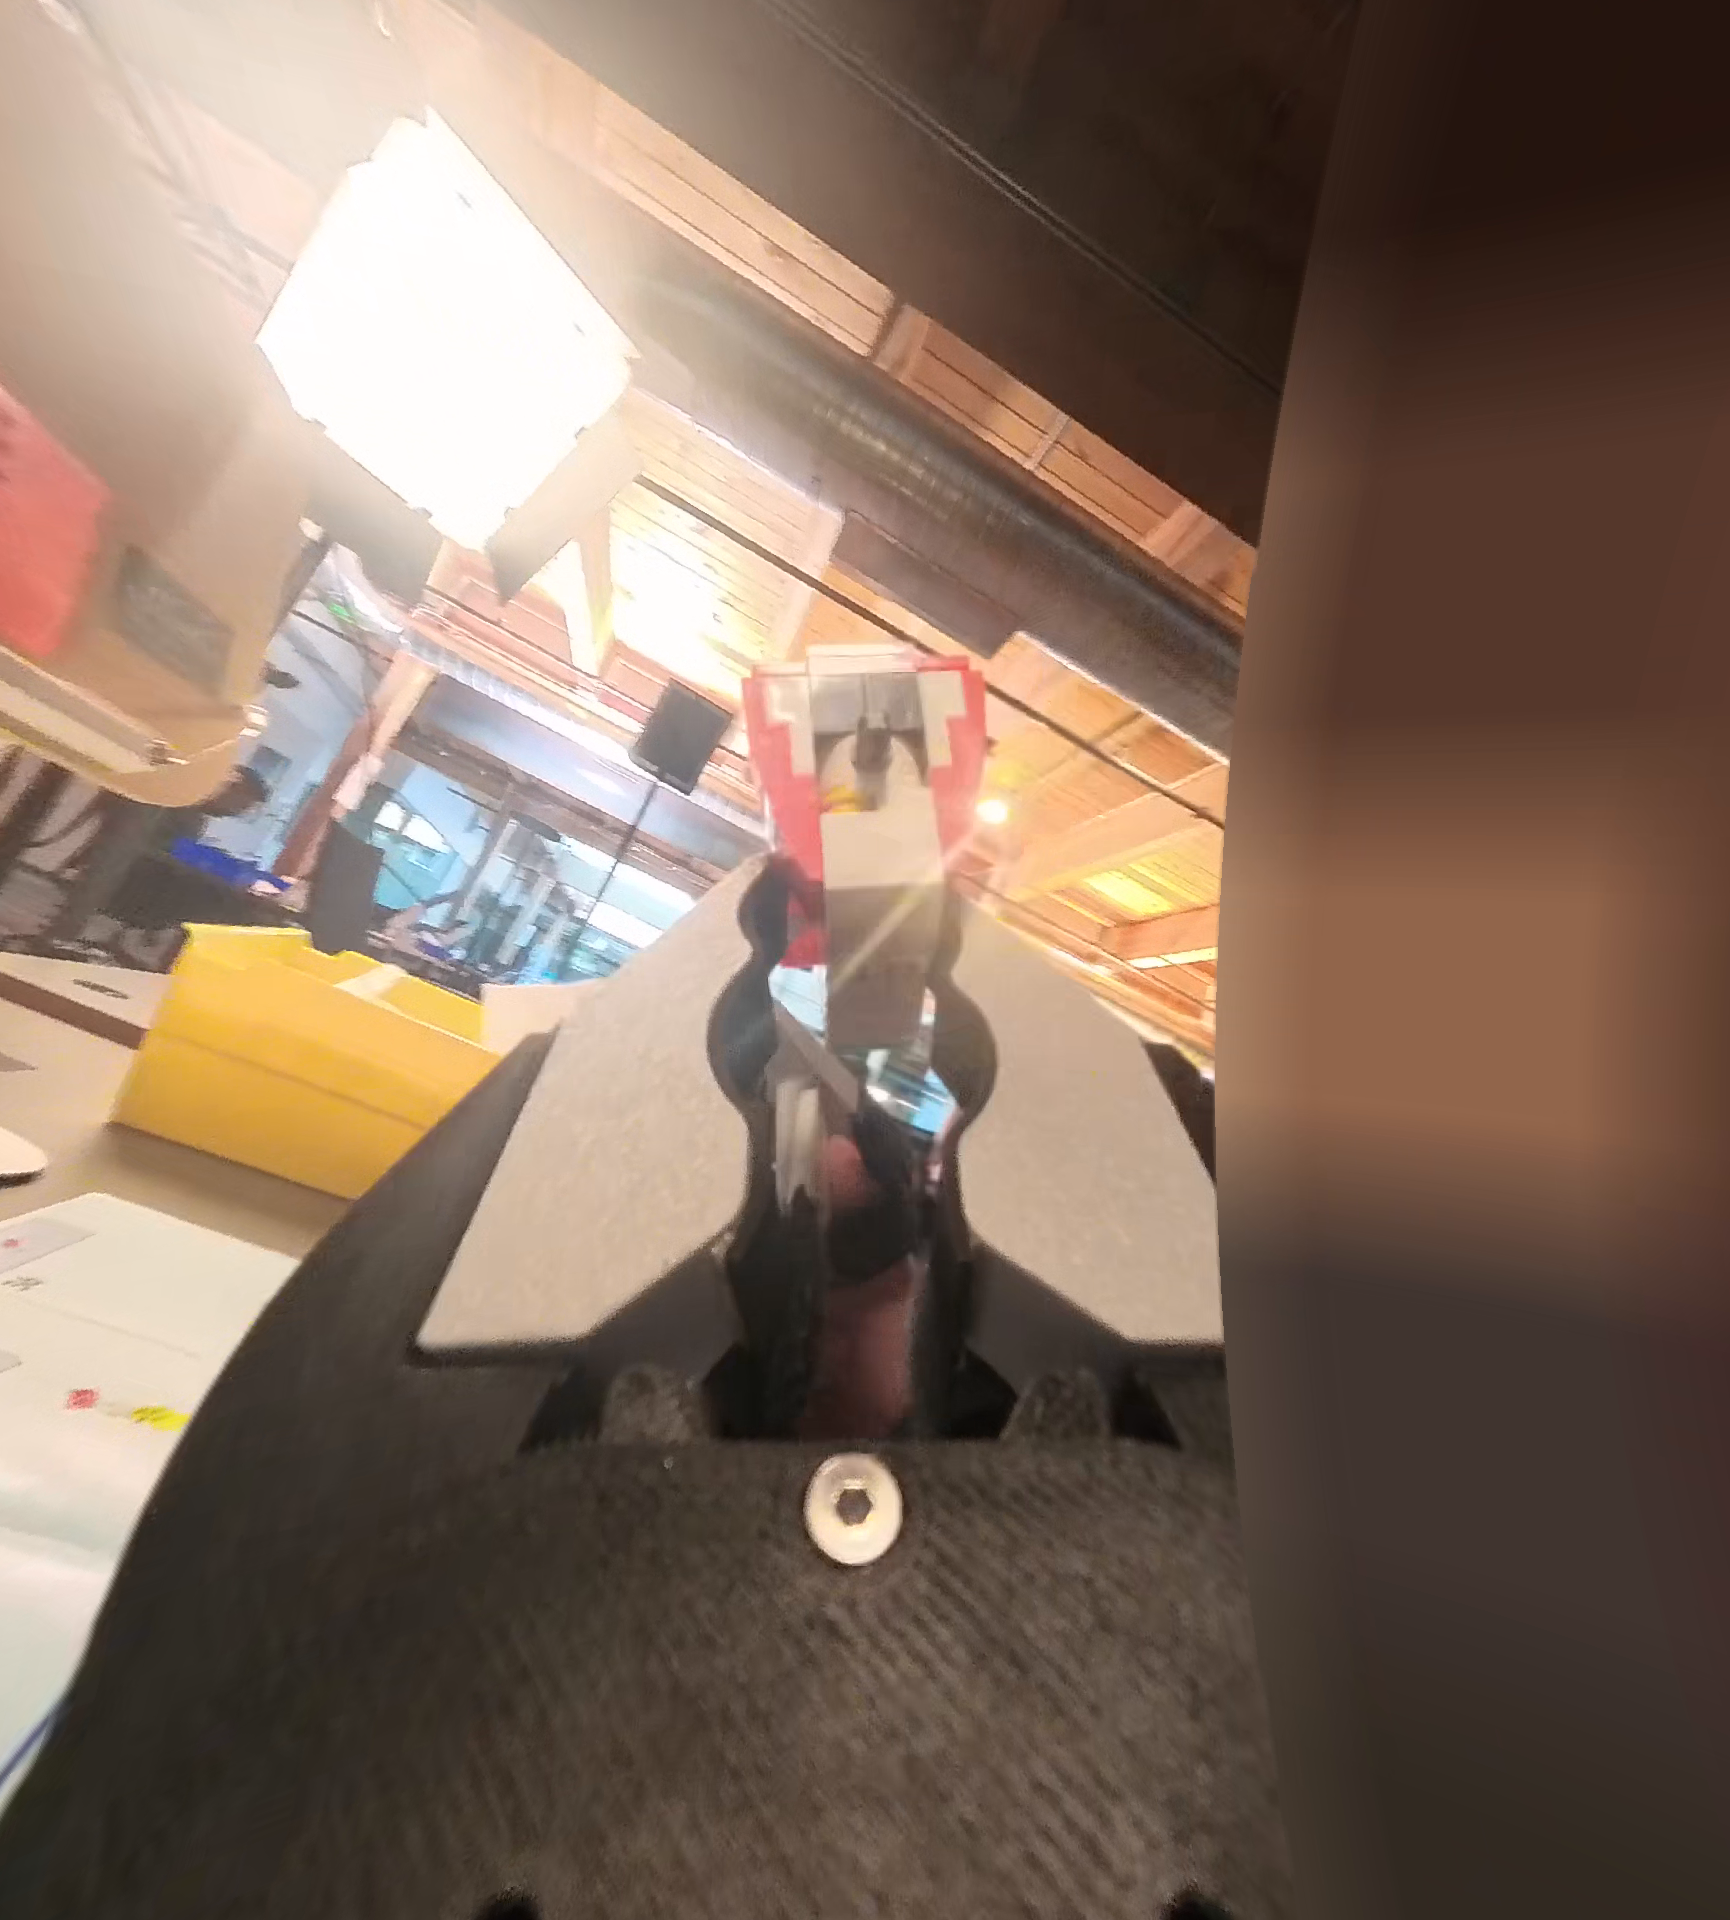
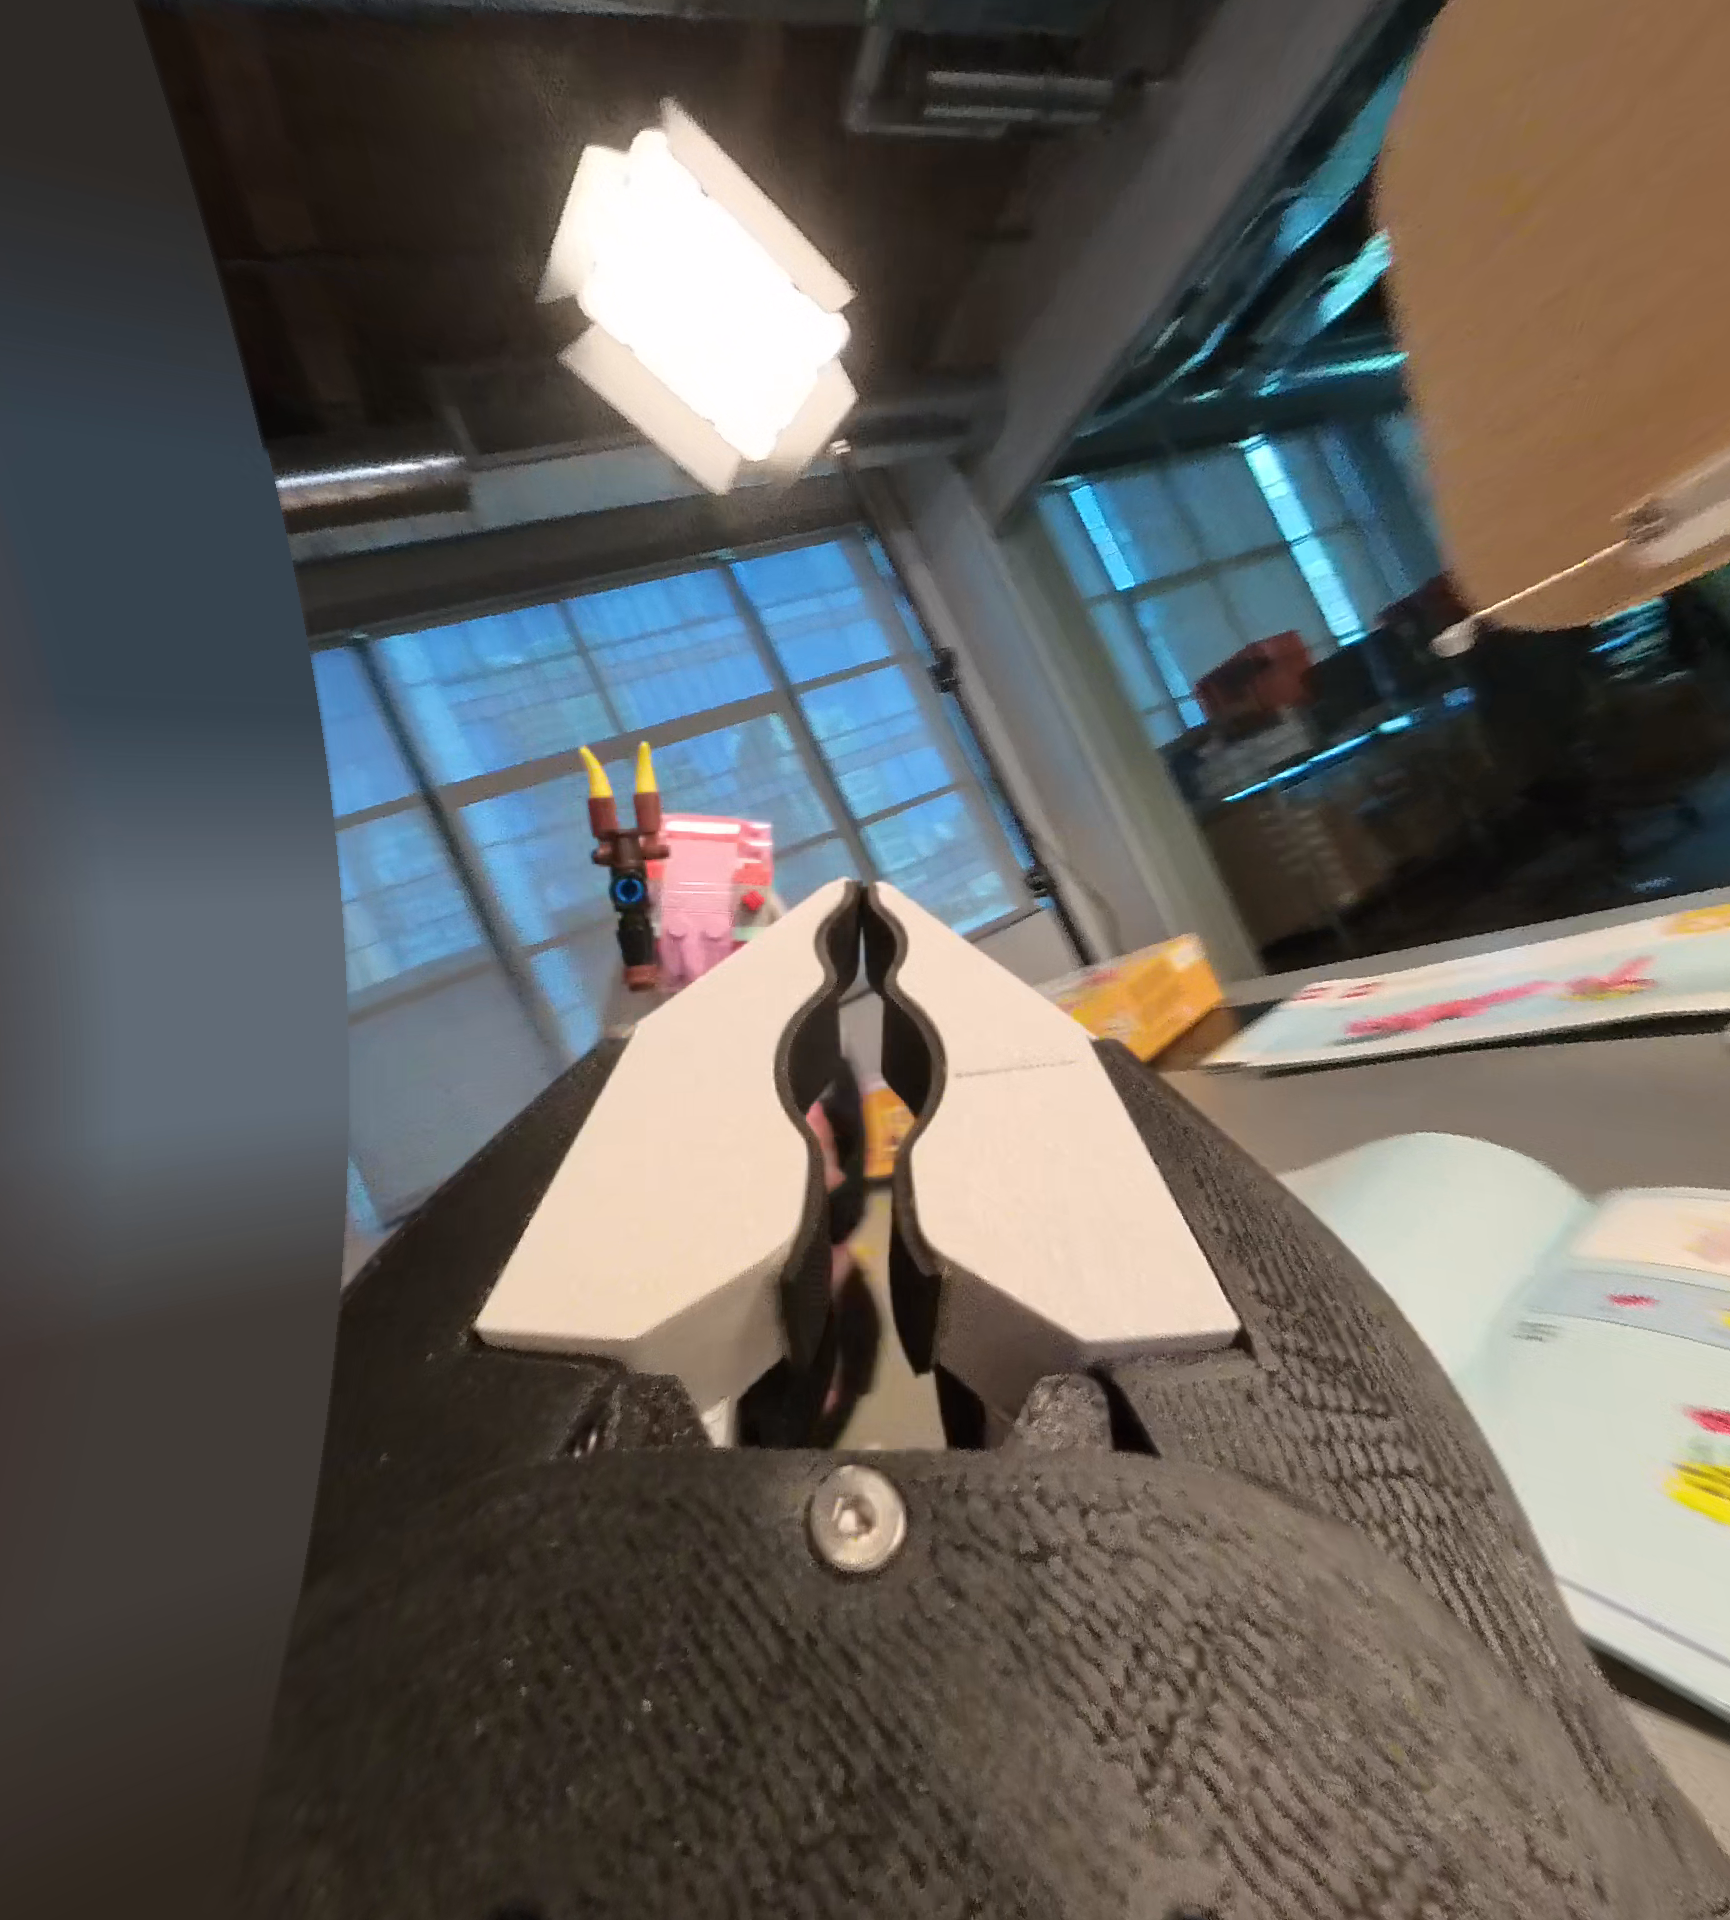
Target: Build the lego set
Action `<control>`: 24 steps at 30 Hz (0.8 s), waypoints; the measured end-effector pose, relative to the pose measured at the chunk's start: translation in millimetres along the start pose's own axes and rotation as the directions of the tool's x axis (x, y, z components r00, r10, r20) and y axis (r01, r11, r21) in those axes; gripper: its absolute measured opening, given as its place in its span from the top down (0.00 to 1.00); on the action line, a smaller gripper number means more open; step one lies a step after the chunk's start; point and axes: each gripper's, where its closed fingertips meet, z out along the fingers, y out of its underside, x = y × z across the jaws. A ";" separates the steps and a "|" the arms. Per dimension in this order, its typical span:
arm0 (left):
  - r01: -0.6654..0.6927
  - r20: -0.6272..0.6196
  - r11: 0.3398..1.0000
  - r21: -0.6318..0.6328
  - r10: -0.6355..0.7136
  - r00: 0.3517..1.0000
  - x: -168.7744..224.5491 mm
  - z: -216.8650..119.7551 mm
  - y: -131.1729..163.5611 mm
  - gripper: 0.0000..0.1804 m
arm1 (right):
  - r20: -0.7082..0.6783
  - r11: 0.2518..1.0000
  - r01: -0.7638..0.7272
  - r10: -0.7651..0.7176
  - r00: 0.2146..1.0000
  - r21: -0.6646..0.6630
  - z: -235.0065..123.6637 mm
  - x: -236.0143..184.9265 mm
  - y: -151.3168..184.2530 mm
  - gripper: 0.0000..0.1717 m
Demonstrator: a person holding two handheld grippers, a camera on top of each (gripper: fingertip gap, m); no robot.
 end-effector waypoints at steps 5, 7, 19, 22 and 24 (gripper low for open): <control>-0.163 0.140 0.987 0.008 0.160 0.977 -11.0 -8.6 -13.0 0.88 | -0.310 0.941 0.337 -0.331 0.891 -0.036 -19.4 35.7 -14.0 1.00; -0.226 0.199 0.974 -0.004 0.222 0.955 -15.6 -12.8 -17.6 0.87 | -0.367 0.897 0.432 -0.436 0.822 -0.098 -22.6 42.3 -14.1 1.00; -0.475 0.586 0.872 -0.115 0.446 0.677 -49.9 -48.4 -41.8 0.87 | -0.319 0.692 0.636 -0.721 0.614 -0.341 -10.7 55.2 7.9 1.00; -0.510 0.675 0.848 -0.144 0.461 0.576 -56.5 -62.6 -51.2 0.87 | -0.320 0.703 0.629 -0.711 0.626 -0.332 -10.7 55.0 7.0 1.00; -0.526 0.705 0.838 -0.147 0.461 0.539 -57.0 -68.5 -56.8 0.87 | -0.327 0.709 0.625 -0.705 0.629 -0.327 -11.3 55.5 5.8 1.00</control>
